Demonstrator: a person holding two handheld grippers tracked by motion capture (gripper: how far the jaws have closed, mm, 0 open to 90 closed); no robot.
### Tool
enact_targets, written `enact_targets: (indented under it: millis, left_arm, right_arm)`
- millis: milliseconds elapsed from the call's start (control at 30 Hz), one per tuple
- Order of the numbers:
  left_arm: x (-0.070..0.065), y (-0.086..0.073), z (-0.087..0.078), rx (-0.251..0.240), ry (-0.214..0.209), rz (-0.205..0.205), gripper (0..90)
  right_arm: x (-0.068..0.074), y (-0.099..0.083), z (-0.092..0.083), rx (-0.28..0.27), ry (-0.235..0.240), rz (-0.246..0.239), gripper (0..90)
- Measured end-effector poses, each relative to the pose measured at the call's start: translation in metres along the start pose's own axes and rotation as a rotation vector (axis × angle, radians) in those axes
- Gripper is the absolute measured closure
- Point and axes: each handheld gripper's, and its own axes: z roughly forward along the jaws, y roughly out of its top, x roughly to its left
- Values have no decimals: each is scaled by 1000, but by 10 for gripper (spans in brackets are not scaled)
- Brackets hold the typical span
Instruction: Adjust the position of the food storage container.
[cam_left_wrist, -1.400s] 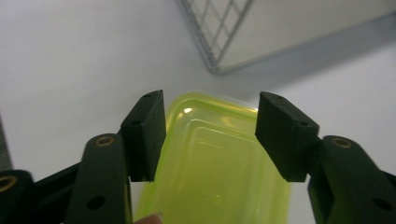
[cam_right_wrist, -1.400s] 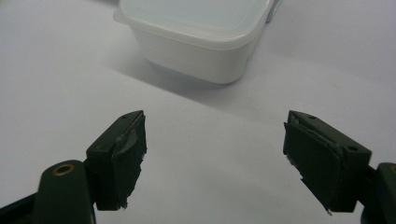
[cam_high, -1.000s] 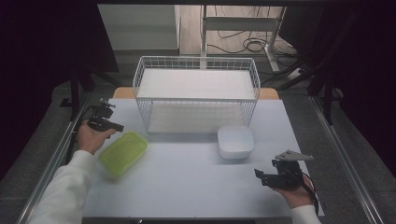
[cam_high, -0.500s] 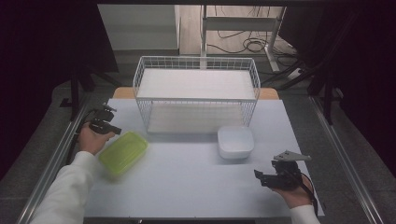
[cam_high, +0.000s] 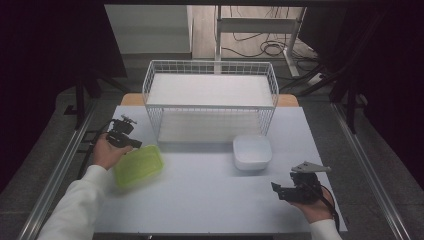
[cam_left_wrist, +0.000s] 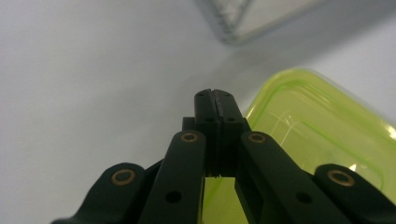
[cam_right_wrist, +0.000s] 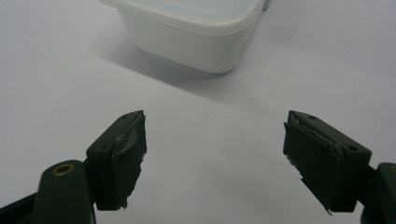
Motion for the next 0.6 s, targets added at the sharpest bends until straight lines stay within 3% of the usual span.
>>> enact_targets:
  millis: [67,233,600]
  left_arm:
    - [-8,1,3,1,-28,14,899]
    - [-22,3,10,17,-45,45,899]
    - [-26,1,9,18,-49,63,899]
  right_arm:
    - [0,0,0,1,-1,-3,213]
    - [1,0,1,7,0,-8,213]
    - [0,-1,3,13,-1,-7,213]
